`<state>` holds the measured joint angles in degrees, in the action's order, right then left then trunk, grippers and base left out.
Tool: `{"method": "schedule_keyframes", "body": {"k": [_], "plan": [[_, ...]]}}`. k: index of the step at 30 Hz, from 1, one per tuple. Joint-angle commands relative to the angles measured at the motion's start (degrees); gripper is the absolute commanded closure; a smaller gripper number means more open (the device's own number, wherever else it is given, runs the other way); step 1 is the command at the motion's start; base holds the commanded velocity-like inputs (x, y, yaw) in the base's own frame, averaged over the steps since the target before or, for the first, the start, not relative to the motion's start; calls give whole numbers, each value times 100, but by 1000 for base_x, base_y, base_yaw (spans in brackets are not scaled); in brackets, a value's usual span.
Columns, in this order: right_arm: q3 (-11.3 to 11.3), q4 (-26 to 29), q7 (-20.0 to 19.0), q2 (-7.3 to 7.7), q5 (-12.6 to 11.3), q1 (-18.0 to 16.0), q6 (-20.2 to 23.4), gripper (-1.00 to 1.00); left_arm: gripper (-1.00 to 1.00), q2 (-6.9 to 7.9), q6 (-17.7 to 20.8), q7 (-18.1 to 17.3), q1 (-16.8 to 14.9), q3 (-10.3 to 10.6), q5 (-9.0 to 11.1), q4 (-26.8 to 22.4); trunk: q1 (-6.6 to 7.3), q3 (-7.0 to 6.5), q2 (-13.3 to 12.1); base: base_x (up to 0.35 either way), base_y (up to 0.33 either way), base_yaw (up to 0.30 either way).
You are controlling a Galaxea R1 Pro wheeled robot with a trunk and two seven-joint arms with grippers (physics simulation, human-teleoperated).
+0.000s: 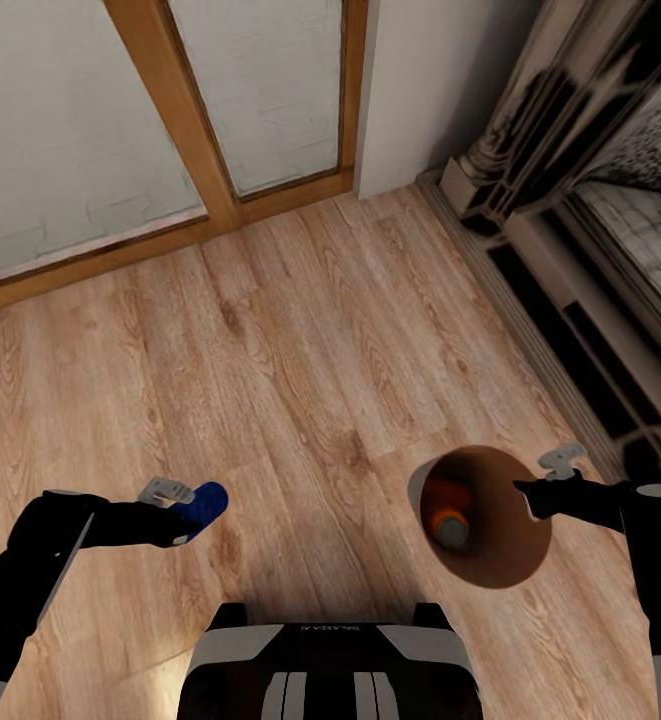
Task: Put the three can of soda from the living room inside the tash can in the kitchen.
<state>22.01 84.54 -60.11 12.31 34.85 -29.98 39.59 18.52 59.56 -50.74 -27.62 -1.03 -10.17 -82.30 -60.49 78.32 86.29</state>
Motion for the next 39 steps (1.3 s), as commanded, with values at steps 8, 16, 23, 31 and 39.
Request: {"method": "schedule_keyframes", "body": {"k": [8,16,23,31,39], "plan": [[12,-52,-10,-174,-50,1,72,100,100,-12,44,-9,-2,-2,32,-103,0,0,0,0,0,0],[-575,-60,415,-377,-17,-49,206,100,100,-2,44,-823,-52,-5,532,-333,0,0,0,0,0,0],[-1447,-60,484,-382,-1,-507,940,100,100,-59,44,-1349,-1083,15,867,-161,0,0,0,0,0,0],[-2403,-713,509,-407,-3,-1741,1742,100,100,-79,44,-2951,-3033,18,909,1181,0,0,0,0,0,0],[-2604,-987,513,-603,9,-2059,1786,100,100,-665,44,-3342,-3932,44,895,2025,0,0,0,0,0,0]]}}
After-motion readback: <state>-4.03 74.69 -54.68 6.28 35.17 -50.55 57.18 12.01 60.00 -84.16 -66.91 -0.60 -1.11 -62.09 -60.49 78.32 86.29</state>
